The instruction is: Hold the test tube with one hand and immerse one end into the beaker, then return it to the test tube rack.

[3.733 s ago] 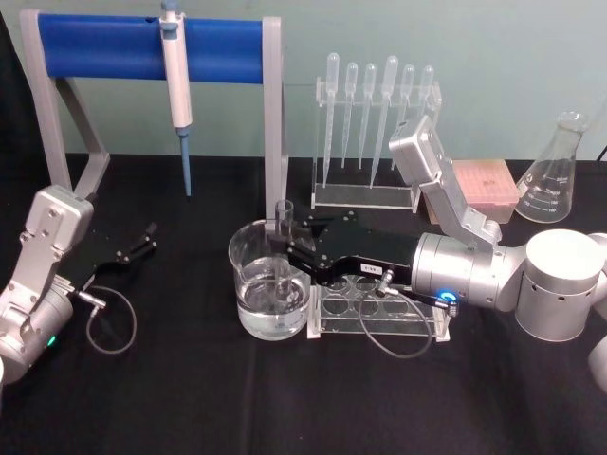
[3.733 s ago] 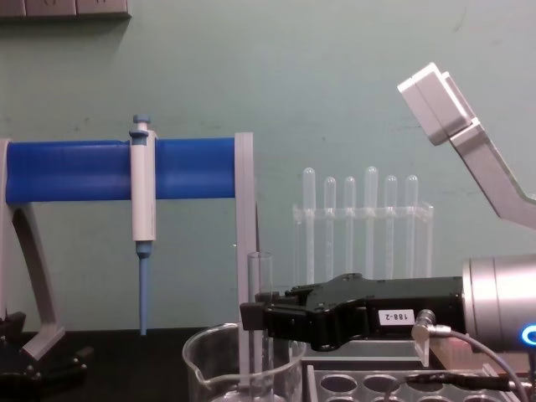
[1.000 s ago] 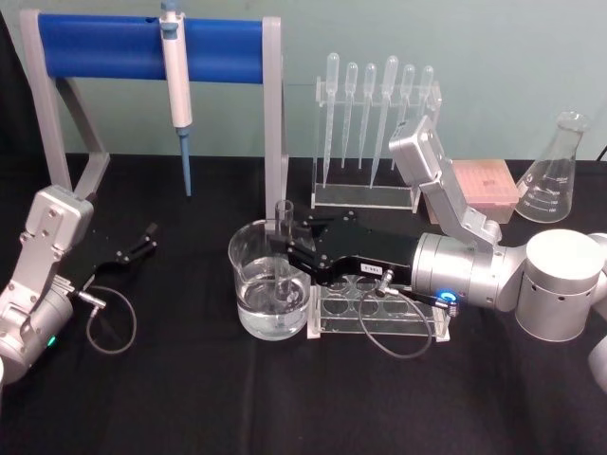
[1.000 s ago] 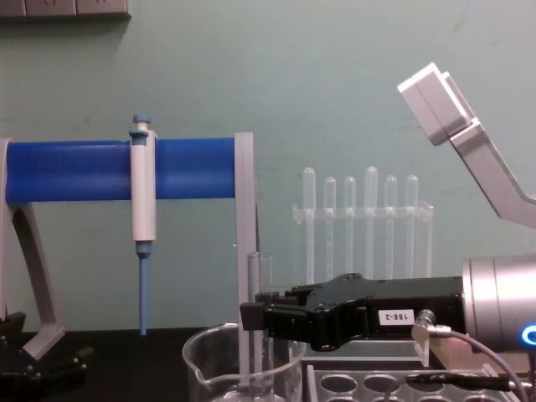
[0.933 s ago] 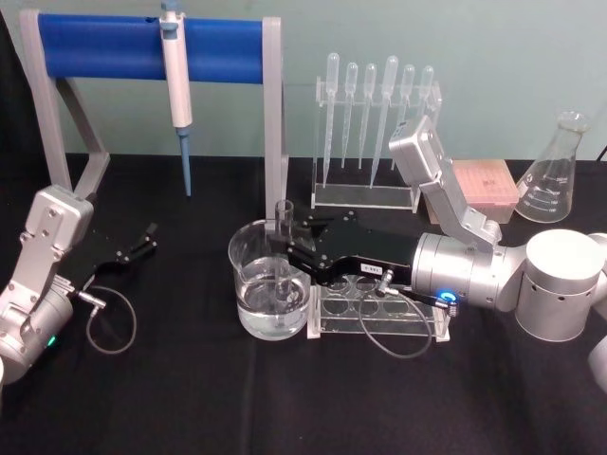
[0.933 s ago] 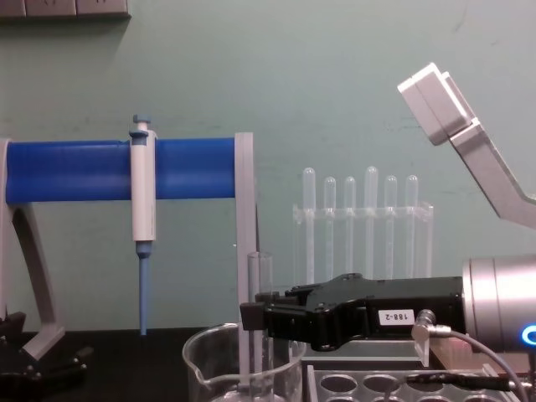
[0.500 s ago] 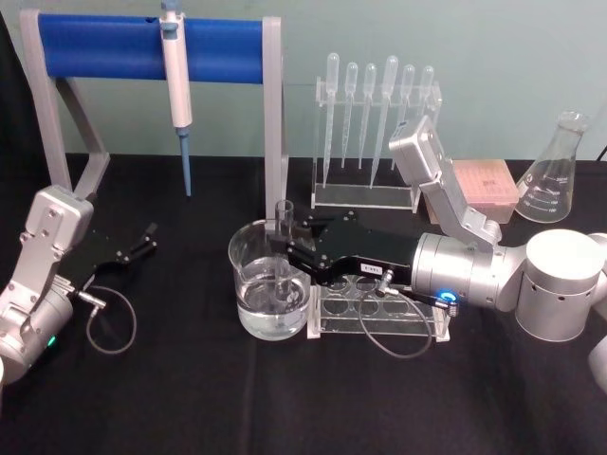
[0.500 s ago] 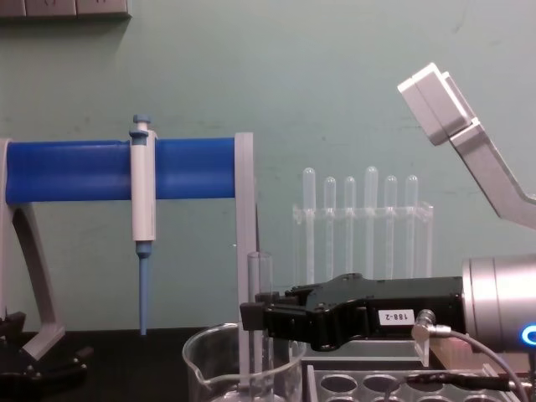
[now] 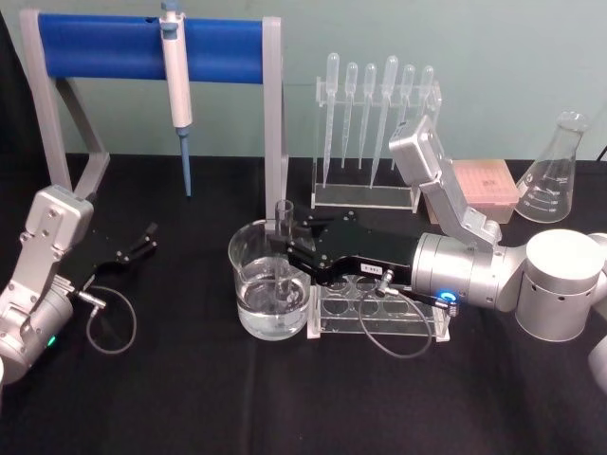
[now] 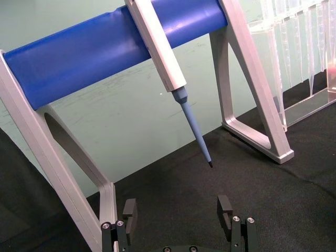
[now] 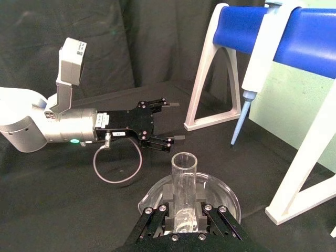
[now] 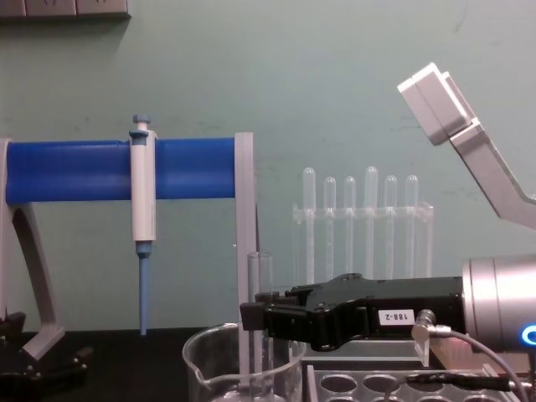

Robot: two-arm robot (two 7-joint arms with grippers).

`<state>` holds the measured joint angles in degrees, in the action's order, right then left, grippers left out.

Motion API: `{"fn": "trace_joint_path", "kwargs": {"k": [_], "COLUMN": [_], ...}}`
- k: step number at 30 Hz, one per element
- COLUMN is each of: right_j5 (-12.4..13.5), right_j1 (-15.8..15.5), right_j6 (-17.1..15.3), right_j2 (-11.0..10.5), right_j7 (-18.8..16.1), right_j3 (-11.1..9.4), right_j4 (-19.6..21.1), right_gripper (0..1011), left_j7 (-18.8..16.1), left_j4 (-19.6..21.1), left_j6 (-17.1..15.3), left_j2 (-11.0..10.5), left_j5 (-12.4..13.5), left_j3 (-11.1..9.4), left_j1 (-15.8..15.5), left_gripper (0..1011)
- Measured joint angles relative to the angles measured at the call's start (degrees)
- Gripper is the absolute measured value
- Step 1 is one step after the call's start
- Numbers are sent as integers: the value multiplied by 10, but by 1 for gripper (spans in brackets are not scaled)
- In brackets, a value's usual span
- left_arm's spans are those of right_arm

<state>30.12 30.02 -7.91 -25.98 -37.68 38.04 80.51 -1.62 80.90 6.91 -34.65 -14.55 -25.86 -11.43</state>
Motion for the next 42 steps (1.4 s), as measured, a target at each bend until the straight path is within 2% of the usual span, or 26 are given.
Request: {"fn": "trace_joint_path", "kwargs": {"k": [42], "right_j5": [0], "right_j1": [0], "right_j6": [0], "right_j2": [0], "right_j7": [0], "right_j3": [0], "right_j4": [0], "right_gripper": [222], "left_j7": [0], "left_j4": [0], "left_j6": [0], "left_j2": [0], "left_j5": [0], "left_j3": [0], "left_j1": [0], "left_gripper": [1000]}}
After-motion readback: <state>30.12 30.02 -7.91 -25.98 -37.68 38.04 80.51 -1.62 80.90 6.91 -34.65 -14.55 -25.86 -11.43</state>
